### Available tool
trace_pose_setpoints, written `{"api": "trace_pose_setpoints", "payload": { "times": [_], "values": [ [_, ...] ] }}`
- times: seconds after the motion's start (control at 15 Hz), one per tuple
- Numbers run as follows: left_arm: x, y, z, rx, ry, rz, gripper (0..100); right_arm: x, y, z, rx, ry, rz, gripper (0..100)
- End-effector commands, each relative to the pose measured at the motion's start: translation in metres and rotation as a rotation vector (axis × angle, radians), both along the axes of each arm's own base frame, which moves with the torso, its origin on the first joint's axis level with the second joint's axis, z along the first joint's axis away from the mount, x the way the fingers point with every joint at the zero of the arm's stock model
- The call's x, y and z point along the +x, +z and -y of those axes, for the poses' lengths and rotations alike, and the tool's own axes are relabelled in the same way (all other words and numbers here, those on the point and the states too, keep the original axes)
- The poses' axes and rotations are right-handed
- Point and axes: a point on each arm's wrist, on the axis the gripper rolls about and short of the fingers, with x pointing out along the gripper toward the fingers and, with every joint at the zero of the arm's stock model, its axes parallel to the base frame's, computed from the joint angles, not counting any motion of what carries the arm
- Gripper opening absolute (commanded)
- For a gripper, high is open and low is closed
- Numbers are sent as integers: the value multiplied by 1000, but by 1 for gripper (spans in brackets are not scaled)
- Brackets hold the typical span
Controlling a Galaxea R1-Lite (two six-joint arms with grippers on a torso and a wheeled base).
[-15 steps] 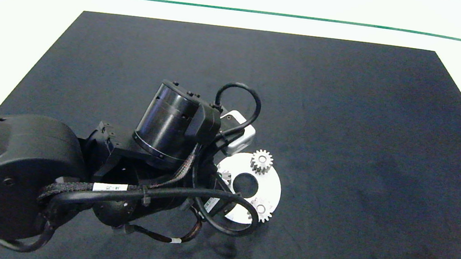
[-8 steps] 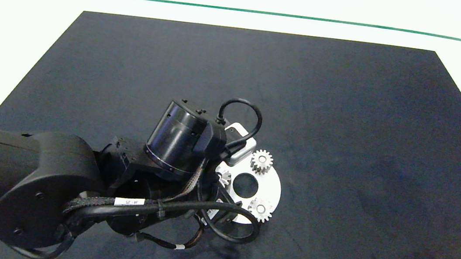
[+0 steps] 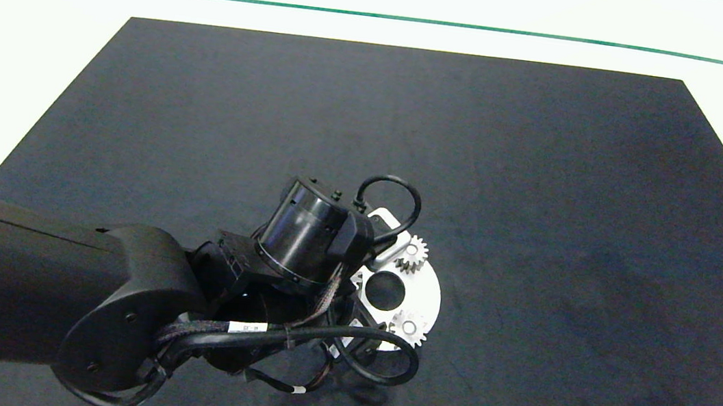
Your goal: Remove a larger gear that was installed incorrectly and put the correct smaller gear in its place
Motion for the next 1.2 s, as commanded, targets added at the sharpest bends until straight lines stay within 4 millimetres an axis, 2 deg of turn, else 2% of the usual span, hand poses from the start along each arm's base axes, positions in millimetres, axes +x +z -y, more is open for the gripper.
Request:
{"api": "trace_pose_setpoints", "payload": {
  "times": [0.07,0.33,1.2],
  "values": [
    [3,-5,1,12,6,-7,100,1,0,0,0,4,-6,100],
    [4,-4,2,10,7,-7,95,1,0,0,0,4,-4,100],
    [7,0,0,4,19,0,68,0,0,0,1,4,-1,100]
  ]
}}
